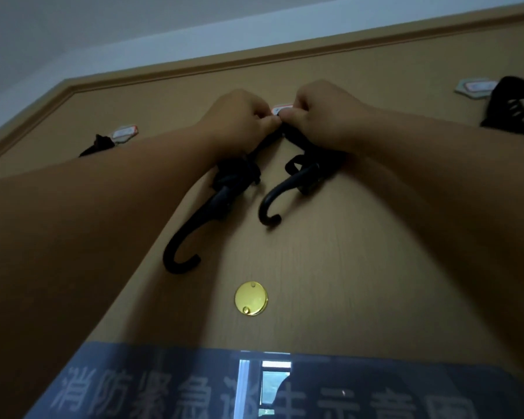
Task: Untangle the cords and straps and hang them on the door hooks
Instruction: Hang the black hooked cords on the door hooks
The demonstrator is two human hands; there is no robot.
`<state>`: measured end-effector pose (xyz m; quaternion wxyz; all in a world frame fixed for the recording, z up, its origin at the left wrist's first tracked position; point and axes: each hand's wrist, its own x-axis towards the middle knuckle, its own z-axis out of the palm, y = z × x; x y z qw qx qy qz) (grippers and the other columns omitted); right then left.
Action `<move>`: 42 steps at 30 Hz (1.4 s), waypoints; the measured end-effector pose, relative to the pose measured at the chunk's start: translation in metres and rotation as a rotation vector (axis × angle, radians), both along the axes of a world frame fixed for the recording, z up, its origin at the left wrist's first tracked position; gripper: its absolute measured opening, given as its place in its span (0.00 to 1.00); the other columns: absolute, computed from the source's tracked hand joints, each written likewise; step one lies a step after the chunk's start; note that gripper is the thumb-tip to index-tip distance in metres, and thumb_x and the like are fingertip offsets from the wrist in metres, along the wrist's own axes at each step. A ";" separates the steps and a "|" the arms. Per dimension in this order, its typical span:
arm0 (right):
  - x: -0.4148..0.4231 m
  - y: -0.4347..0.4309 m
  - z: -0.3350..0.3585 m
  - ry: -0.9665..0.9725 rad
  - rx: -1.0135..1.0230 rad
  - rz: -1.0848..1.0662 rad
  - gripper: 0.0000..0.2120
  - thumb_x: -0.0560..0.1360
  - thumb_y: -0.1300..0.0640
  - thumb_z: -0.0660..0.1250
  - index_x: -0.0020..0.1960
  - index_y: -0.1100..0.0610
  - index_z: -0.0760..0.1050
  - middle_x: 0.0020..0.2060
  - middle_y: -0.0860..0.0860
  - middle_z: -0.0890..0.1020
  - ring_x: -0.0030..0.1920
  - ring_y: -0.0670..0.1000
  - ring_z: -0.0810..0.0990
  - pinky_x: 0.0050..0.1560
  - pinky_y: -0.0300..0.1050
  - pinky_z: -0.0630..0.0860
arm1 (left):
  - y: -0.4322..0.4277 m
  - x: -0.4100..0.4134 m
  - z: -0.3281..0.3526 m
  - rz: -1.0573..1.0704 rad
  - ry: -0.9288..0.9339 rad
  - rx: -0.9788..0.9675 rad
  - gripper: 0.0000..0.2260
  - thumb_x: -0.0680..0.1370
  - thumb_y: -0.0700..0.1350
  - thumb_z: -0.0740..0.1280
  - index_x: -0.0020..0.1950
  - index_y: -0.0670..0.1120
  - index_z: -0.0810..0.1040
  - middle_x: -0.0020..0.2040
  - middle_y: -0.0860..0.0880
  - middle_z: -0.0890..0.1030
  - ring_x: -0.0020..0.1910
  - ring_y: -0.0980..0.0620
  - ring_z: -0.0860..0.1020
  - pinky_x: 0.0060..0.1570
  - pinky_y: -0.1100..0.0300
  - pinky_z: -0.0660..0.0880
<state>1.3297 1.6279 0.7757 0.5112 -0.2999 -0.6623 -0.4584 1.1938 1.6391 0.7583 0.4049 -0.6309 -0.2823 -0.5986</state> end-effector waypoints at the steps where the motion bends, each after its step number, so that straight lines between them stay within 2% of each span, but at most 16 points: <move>1: 0.001 -0.004 0.000 -0.016 -0.018 -0.021 0.19 0.79 0.51 0.59 0.30 0.54 0.64 0.30 0.51 0.68 0.31 0.50 0.67 0.29 0.40 0.59 | -0.003 0.000 0.001 -0.023 -0.009 -0.027 0.14 0.79 0.48 0.60 0.54 0.41 0.80 0.49 0.43 0.79 0.47 0.47 0.75 0.45 0.58 0.70; 4: 0.000 -0.007 0.002 0.016 -0.009 -0.064 0.18 0.77 0.50 0.61 0.32 0.59 0.66 0.31 0.55 0.71 0.38 0.56 0.70 0.29 0.42 0.61 | -0.006 0.005 0.010 -0.087 -0.110 -0.113 0.15 0.79 0.48 0.62 0.51 0.38 0.80 0.47 0.40 0.78 0.44 0.47 0.74 0.44 0.57 0.70; 6: -0.004 -0.004 0.006 0.115 0.021 -0.040 0.16 0.75 0.47 0.64 0.37 0.58 0.68 0.39 0.60 0.75 0.43 0.58 0.72 0.36 0.41 0.64 | -0.007 0.010 0.015 -0.123 -0.226 -0.174 0.14 0.77 0.50 0.65 0.45 0.38 0.78 0.46 0.40 0.76 0.41 0.46 0.74 0.41 0.57 0.70; 9: -0.011 0.000 0.009 0.209 0.027 -0.011 0.14 0.75 0.48 0.65 0.48 0.60 0.74 0.54 0.63 0.77 0.50 0.60 0.75 0.43 0.42 0.63 | -0.007 0.014 0.020 -0.139 -0.290 -0.236 0.16 0.77 0.48 0.65 0.60 0.40 0.75 0.61 0.41 0.77 0.56 0.45 0.77 0.47 0.57 0.69; 10: -0.013 0.000 0.008 0.220 0.005 0.001 0.15 0.75 0.50 0.65 0.53 0.62 0.74 0.54 0.63 0.77 0.52 0.60 0.75 0.44 0.42 0.63 | -0.007 0.012 0.019 -0.153 -0.286 -0.232 0.17 0.76 0.47 0.66 0.62 0.39 0.75 0.62 0.41 0.77 0.56 0.46 0.76 0.46 0.57 0.68; 13: -0.014 -0.001 0.000 0.217 -0.065 0.014 0.16 0.75 0.52 0.64 0.56 0.63 0.74 0.46 0.60 0.73 0.49 0.57 0.75 0.43 0.41 0.62 | 0.000 0.009 0.006 -0.188 -0.207 -0.138 0.11 0.75 0.44 0.67 0.54 0.42 0.80 0.56 0.41 0.80 0.52 0.46 0.78 0.47 0.59 0.70; 16: -0.017 -0.002 -0.020 0.217 -0.049 -0.020 0.14 0.76 0.55 0.60 0.57 0.61 0.74 0.55 0.61 0.77 0.56 0.60 0.75 0.45 0.43 0.64 | 0.005 0.008 -0.012 -0.136 -0.125 -0.059 0.10 0.76 0.43 0.63 0.52 0.44 0.82 0.53 0.41 0.81 0.54 0.44 0.77 0.44 0.61 0.66; 19: -0.024 -0.003 -0.054 0.212 0.008 -0.110 0.15 0.78 0.57 0.55 0.62 0.60 0.71 0.62 0.60 0.72 0.60 0.61 0.73 0.51 0.47 0.68 | 0.000 0.006 -0.021 -0.161 -0.067 -0.130 0.12 0.76 0.40 0.60 0.53 0.41 0.81 0.53 0.40 0.81 0.54 0.43 0.77 0.45 0.59 0.69; 22: -0.025 -0.006 -0.078 0.196 0.017 -0.128 0.15 0.78 0.56 0.53 0.62 0.59 0.70 0.61 0.59 0.69 0.60 0.60 0.70 0.46 0.46 0.61 | -0.011 0.008 -0.029 -0.310 -0.054 -0.210 0.13 0.75 0.42 0.59 0.50 0.37 0.80 0.52 0.37 0.80 0.52 0.41 0.76 0.52 0.53 0.73; 24: -0.024 -0.013 -0.085 0.200 -0.018 -0.089 0.16 0.78 0.55 0.52 0.62 0.59 0.69 0.60 0.59 0.70 0.60 0.60 0.70 0.46 0.46 0.59 | -0.020 0.008 -0.036 -0.385 -0.088 -0.237 0.13 0.76 0.42 0.58 0.39 0.36 0.78 0.44 0.35 0.77 0.43 0.43 0.73 0.44 0.55 0.69; 27: -0.024 -0.030 -0.092 0.221 -0.090 -0.050 0.17 0.78 0.54 0.52 0.62 0.60 0.69 0.60 0.60 0.74 0.59 0.60 0.73 0.45 0.45 0.61 | -0.033 0.006 -0.047 -0.381 -0.156 -0.316 0.15 0.78 0.41 0.57 0.31 0.47 0.68 0.33 0.45 0.70 0.34 0.47 0.67 0.35 0.55 0.65; 29: -0.023 -0.042 -0.100 0.241 -0.133 -0.019 0.18 0.77 0.53 0.53 0.62 0.60 0.70 0.61 0.60 0.74 0.59 0.60 0.73 0.46 0.44 0.61 | -0.042 0.004 -0.058 -0.368 -0.171 -0.319 0.14 0.78 0.40 0.56 0.33 0.44 0.70 0.34 0.45 0.70 0.36 0.46 0.67 0.38 0.56 0.63; 32: -0.020 -0.062 -0.122 0.255 -0.193 0.023 0.19 0.77 0.52 0.54 0.63 0.61 0.69 0.62 0.59 0.72 0.60 0.60 0.72 0.46 0.44 0.61 | -0.062 0.004 -0.085 -0.331 -0.223 -0.317 0.07 0.78 0.39 0.56 0.44 0.44 0.73 0.45 0.42 0.74 0.47 0.48 0.70 0.47 0.57 0.64; 36: -0.020 -0.086 -0.177 0.167 -0.297 0.070 0.17 0.78 0.52 0.52 0.61 0.62 0.68 0.61 0.59 0.71 0.58 0.60 0.72 0.46 0.46 0.62 | -0.094 0.002 -0.144 -0.215 -0.253 -0.409 0.14 0.79 0.39 0.55 0.59 0.42 0.77 0.62 0.42 0.76 0.63 0.45 0.72 0.60 0.57 0.67; 39: -0.026 -0.101 -0.231 0.098 -0.436 0.135 0.14 0.79 0.53 0.52 0.58 0.62 0.68 0.59 0.59 0.71 0.56 0.60 0.72 0.45 0.45 0.62 | -0.112 -0.003 -0.203 -0.082 -0.256 -0.521 0.16 0.79 0.39 0.54 0.64 0.41 0.73 0.65 0.43 0.75 0.64 0.46 0.72 0.60 0.60 0.66; 42: -0.035 -0.113 -0.294 0.057 -0.619 0.233 0.13 0.79 0.53 0.53 0.54 0.60 0.70 0.57 0.58 0.73 0.55 0.59 0.73 0.43 0.44 0.62 | -0.133 -0.019 -0.274 0.076 -0.210 -0.642 0.18 0.78 0.44 0.53 0.61 0.38 0.76 0.60 0.39 0.77 0.59 0.43 0.74 0.54 0.59 0.68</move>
